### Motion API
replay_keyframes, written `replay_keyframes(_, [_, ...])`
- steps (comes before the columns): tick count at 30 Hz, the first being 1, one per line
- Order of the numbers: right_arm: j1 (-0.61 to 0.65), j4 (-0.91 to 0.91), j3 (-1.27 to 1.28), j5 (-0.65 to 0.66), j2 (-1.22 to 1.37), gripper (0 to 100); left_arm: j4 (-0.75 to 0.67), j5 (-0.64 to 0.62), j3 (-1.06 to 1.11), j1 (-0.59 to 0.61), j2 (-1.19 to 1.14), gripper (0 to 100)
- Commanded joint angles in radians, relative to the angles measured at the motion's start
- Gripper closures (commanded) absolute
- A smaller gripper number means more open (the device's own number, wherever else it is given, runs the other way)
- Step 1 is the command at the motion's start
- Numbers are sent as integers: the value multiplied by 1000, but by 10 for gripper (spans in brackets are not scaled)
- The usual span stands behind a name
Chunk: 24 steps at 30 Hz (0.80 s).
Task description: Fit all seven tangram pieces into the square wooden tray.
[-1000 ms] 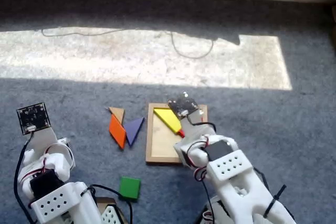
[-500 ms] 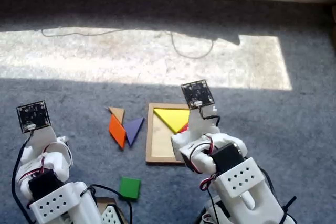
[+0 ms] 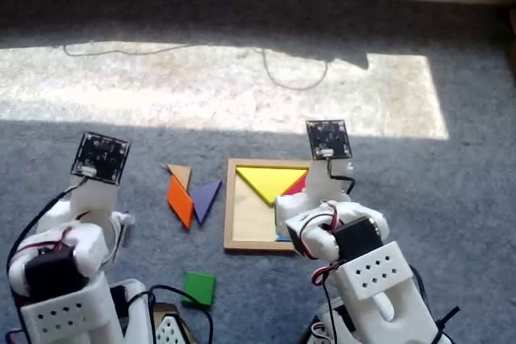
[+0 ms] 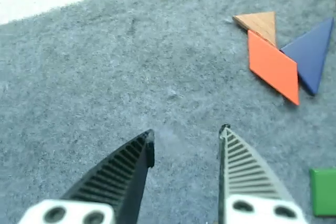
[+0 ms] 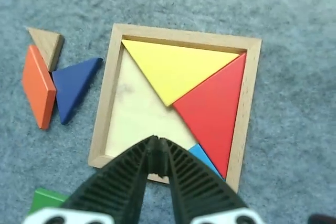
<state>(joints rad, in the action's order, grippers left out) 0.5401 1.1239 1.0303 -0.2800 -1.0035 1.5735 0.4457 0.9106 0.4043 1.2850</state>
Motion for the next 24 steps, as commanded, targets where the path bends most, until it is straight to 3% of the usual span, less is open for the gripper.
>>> replay_keyframes(1, [-79,-2,-61,-11,-18,992,103,11,-182,-93,-266,747])
replay_keyframes(6, [-265,-76,-36,-68,-15,992,132,9,-229,-236,-544,744])
replay_keyframes(10, [-340,-202,62,-112,-16,992,129,3,-182,-355,-690,744])
replay_keyframes(16, [-372,-357,162,-112,-16,992,100,-215,-177,-570,-792,741])
replay_keyframes(24, [-384,-361,170,-109,-16,992,-64,-419,-67,-863,-880,743])
